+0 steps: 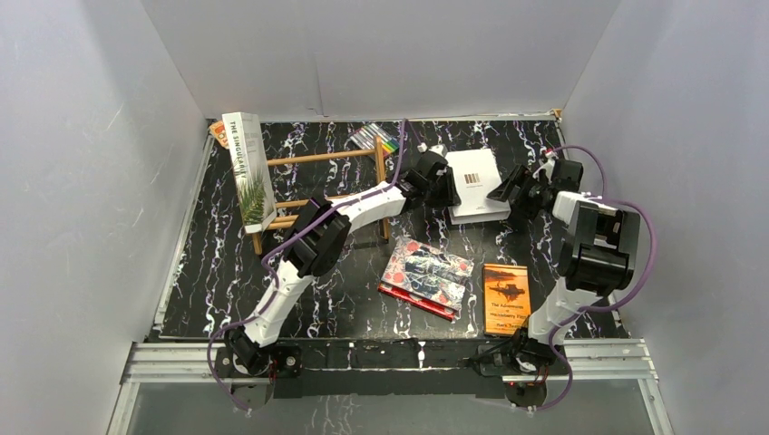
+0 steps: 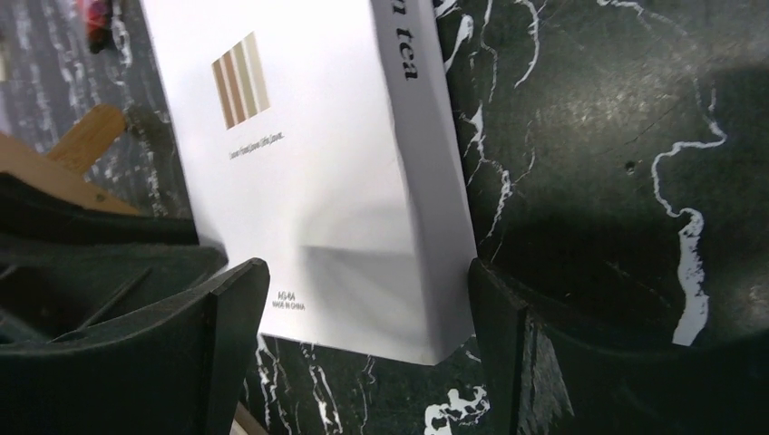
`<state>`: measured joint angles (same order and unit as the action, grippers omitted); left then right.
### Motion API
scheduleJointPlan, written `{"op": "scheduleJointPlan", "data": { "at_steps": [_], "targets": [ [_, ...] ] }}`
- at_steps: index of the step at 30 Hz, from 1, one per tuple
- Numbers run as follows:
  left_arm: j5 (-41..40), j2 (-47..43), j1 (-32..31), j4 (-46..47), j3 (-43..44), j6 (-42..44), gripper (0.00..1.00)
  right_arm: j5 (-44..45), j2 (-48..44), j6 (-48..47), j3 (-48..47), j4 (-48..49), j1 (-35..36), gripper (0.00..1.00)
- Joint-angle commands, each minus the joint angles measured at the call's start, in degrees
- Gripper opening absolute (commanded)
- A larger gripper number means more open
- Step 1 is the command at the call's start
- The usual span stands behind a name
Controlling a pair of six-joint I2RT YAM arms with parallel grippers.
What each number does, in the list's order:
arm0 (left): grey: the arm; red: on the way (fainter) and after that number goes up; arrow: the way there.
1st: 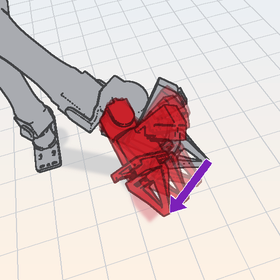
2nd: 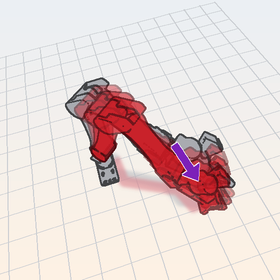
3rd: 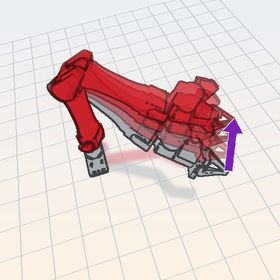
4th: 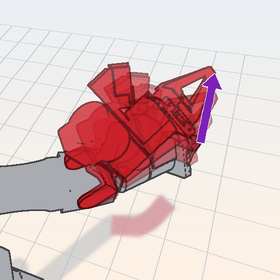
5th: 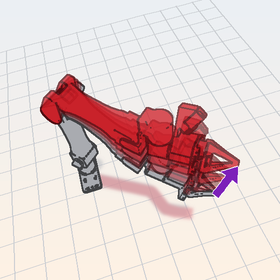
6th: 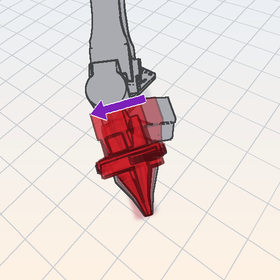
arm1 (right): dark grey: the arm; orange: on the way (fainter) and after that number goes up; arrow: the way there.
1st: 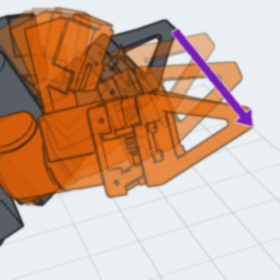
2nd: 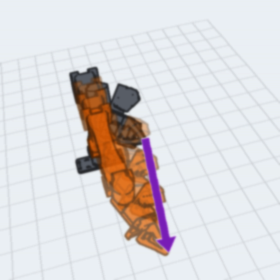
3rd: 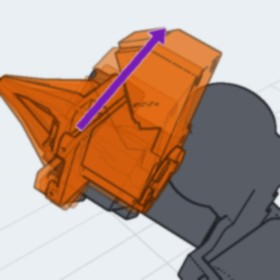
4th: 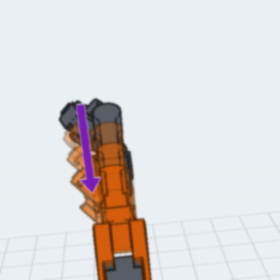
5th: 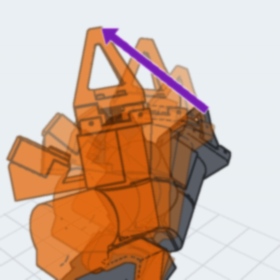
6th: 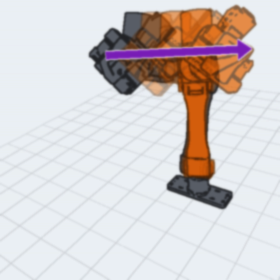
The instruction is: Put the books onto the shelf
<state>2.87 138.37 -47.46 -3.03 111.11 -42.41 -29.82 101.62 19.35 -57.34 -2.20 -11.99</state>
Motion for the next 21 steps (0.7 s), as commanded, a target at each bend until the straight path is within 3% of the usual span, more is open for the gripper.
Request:
{"op": "scheduleJointPlan", "data": {
  "at_steps": [1, 9, 21],
  "targets": [
    [4.2, 2.0, -0.8, -3.6, -2.7, 1.5, 0.25, -18.3, -5.4, 6.3, 3.7, 11.0, 0.1, 0.87],
    [7.4, -1.7, -0.8, -1.8, -6.8, 3.3, 0.00, -16.9, -11.8, 8.8, 5.0, 10.3, -1.5, 0.84],
    [10.2, -6.5, 0.6, -1.8, -7.2, -0.1, 0.00, 1.6, -12.9, 4.4, 6.1, -2.6, -1.5, 0.82]
  ]
}}
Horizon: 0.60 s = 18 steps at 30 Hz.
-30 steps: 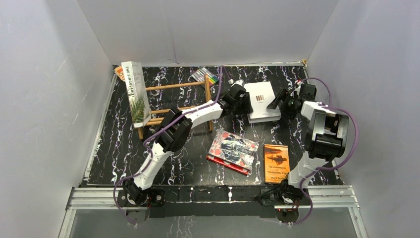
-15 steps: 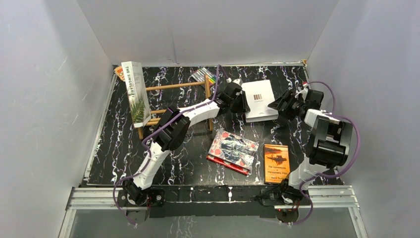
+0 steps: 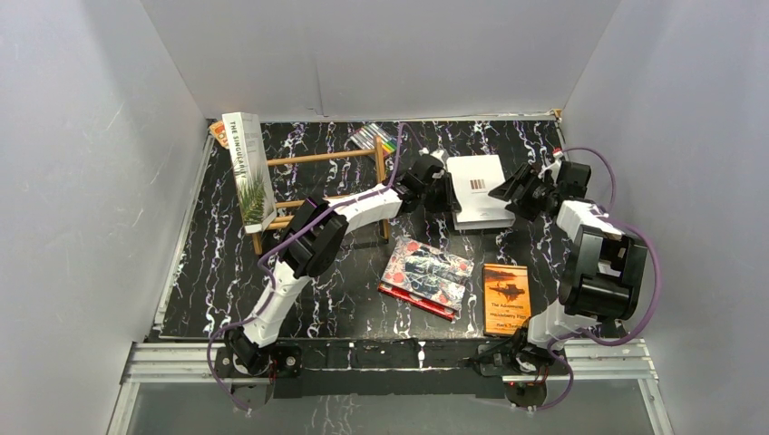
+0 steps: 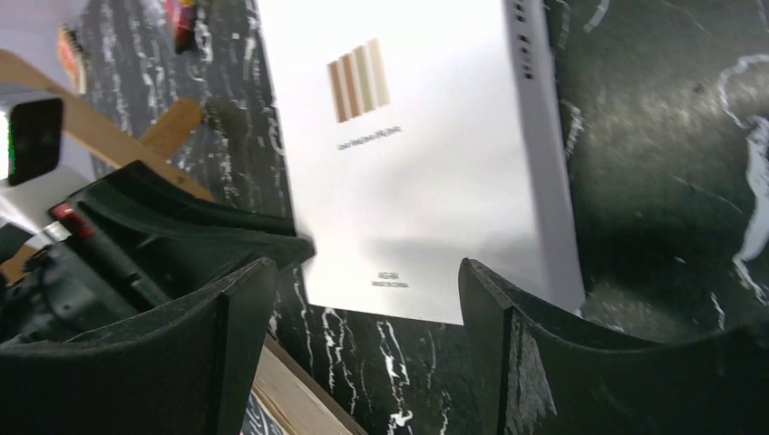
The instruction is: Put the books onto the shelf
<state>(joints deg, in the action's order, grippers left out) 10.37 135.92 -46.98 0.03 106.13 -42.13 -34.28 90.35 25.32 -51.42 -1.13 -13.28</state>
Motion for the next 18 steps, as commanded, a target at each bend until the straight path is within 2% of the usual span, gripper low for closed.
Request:
{"op": "scheduleJointPlan", "data": {
  "at_steps": [1, 8, 15, 16, 18],
  "targets": [
    [2.7, -4.5, 0.3, -4.4, -2.9, -0.6, 0.00, 6.7, -2.2, -2.1, -0.2, -4.1, -0.2, 0.82],
    [2.9, -7.6, 0.8, -1.4, -4.3, -3.2, 0.00, 12.9, -4.1, -3.9, -2.6, -7.9, -0.2, 0.82],
    [1.5, -7.5, 0.8, -2.1, -3.1, -4.3, 0.00, 11.6, -1.9, -4.1, -0.8, -7.4, -0.2, 0.84],
    [0.2, -7.3, 0.9, -3.7, -2.7, -4.3, 0.03, 11.7, -1.8, -4.1, -0.8, -7.3, -0.2, 0.85],
    [-3.2, -7.4, 0.9, -5.5, -3.1, -4.6, 0.38, 12.3, -1.6, -4.3, -1.0, -7.1, -0.2, 0.88]
  ]
}}
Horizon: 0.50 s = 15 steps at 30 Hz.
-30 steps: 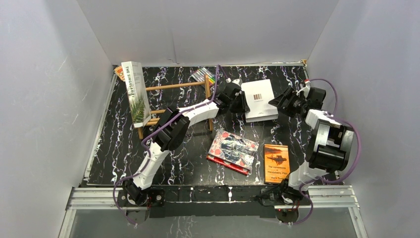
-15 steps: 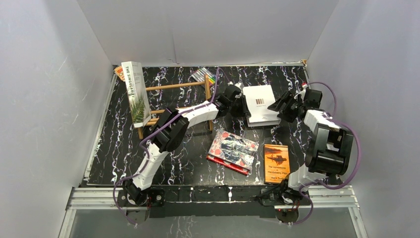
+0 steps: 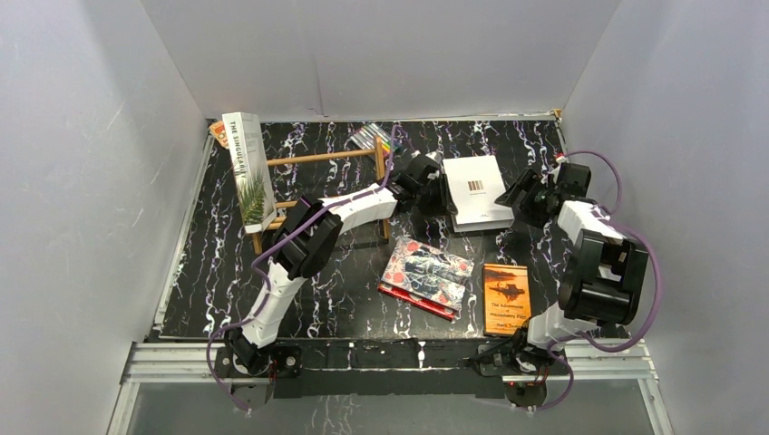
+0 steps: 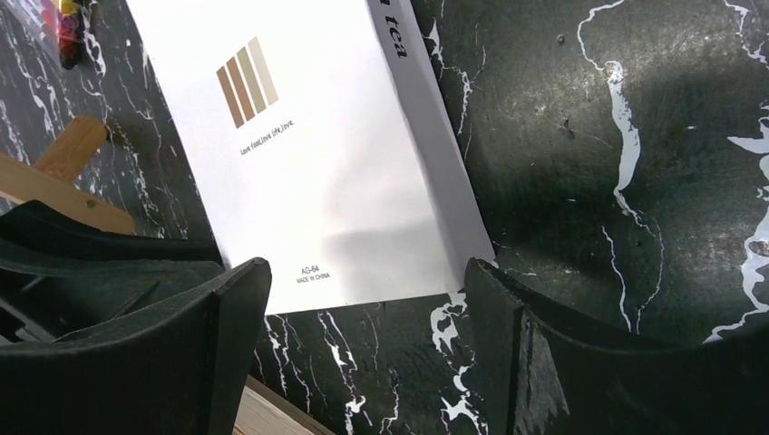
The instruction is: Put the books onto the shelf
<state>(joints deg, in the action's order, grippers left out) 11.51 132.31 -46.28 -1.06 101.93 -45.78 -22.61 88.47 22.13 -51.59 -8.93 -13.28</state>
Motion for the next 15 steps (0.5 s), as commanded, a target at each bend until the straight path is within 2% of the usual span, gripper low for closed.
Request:
{"op": "scheduleJointPlan", "data": {
  "at_steps": [1, 3, 6, 10, 15],
  "targets": [
    [-5.7, -4.1, 0.1, -4.4, 0.4, -1.1, 0.47, 0.7, 0.5, -1.2, -1.1, 0.7, -0.2, 0.89],
    [-7.8, -3.9, -0.1, -4.6, 0.0, -1.8, 0.58, 0.3, 1.8, -1.4, -1.5, 0.8, -0.2, 0.90],
    [-8.5, -2.2, -0.5, -4.7, 1.3, -3.3, 0.62, -2.0, 4.5, -1.1, -1.7, 2.0, -0.2, 0.90],
    [-9.9, 0.6, -1.2, -4.7, 4.1, -4.1, 0.61, -5.4, 7.5, -0.3, -1.7, 4.6, -0.2, 0.88],
    [-8.4, 2.8, -1.3, -4.0, 6.6, -6.2, 0.48, -8.1, 7.1, 1.5, 0.0, 7.4, -0.1, 0.83]
  ]
}}
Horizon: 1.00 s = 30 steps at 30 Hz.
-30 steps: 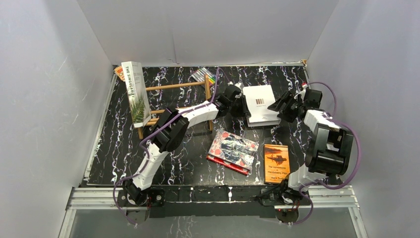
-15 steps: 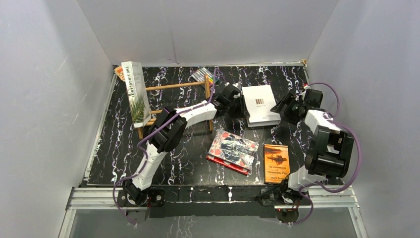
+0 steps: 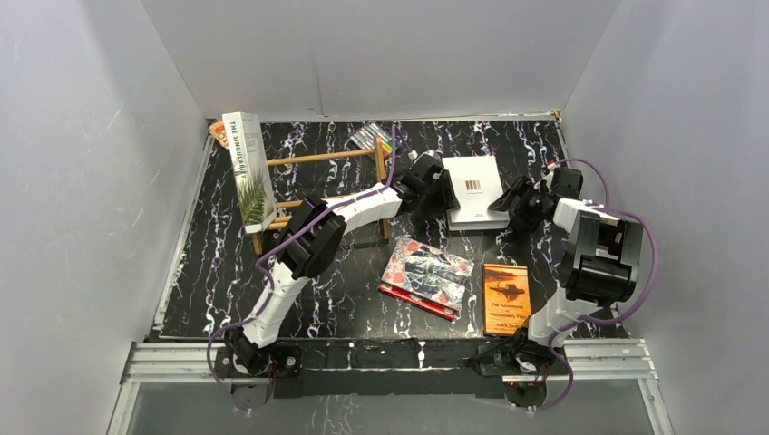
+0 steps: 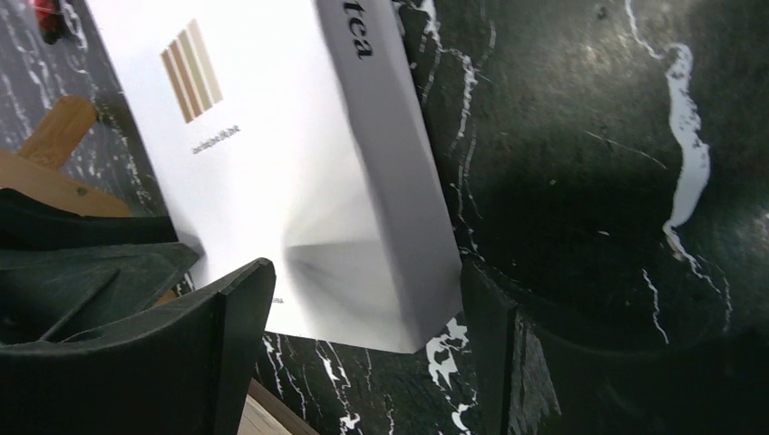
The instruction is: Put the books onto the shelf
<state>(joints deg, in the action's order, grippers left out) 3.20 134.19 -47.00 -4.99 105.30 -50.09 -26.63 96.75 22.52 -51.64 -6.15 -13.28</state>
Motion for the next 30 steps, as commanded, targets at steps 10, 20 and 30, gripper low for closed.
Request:
{"op": "scheduleJointPlan", "data": {
  "at_steps": [10, 20, 30],
  "targets": [
    [1.2, 0.7, -1.4, 1.0, 4.9, -3.1, 0.00, -5.6, -3.0, 4.0, 3.4, 5.0, -0.1, 0.76],
    [1.3, -3.5, -1.5, -0.7, 4.6, -1.0, 0.00, -2.8, -7.2, 4.1, 4.0, 2.0, -0.1, 0.76],
    [0.8, -8.2, -1.5, -3.0, 5.7, 1.8, 0.00, 0.2, -6.4, 4.0, 2.0, 0.3, -0.1, 0.82]
  ]
}}
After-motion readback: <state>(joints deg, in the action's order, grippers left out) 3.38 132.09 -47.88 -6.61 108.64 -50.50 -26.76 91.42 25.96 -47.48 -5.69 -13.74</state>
